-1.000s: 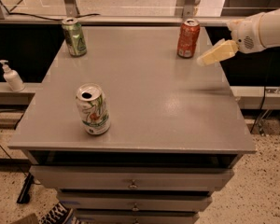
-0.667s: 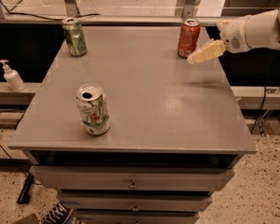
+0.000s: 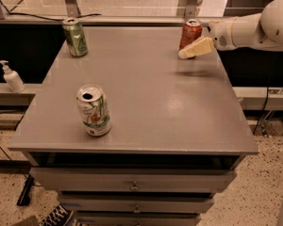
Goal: Move coke can near 7up can
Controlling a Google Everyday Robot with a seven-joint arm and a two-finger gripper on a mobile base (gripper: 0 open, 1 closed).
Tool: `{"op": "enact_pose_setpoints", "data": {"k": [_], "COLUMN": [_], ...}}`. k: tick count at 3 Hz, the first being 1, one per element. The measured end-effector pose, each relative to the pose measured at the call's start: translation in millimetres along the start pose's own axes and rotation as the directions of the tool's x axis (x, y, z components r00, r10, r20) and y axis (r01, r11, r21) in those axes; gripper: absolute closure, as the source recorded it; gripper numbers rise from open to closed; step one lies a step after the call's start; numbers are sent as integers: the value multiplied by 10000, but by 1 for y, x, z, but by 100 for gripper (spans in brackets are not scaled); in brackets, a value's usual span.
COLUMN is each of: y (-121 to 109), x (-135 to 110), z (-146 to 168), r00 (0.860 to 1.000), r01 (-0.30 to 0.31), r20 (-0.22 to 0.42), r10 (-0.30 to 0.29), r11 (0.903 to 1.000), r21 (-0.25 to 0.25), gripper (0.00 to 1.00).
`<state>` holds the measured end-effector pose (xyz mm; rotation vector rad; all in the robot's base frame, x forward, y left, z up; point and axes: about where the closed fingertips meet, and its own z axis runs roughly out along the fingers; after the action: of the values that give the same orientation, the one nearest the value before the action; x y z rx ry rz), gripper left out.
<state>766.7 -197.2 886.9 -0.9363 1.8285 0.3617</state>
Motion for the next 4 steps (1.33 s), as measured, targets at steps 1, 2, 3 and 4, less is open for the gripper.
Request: {"op": "enact_pose_setpoints", "data": {"k": [1, 2, 3, 4], "y": [-5, -7, -7, 10], "x": [1, 0, -9, -29], "z": [17, 24, 23, 13], "r00": [9991, 9972, 9931, 9880], "r01": [-345, -597, -866, -953], "r20": [258, 441, 755, 1113], "r10": [348, 606, 897, 1074], "r11": [9993, 9980, 9953, 9895], "r21": [-115, -214, -426, -1087], "gripper": [18, 41, 65, 88]}}
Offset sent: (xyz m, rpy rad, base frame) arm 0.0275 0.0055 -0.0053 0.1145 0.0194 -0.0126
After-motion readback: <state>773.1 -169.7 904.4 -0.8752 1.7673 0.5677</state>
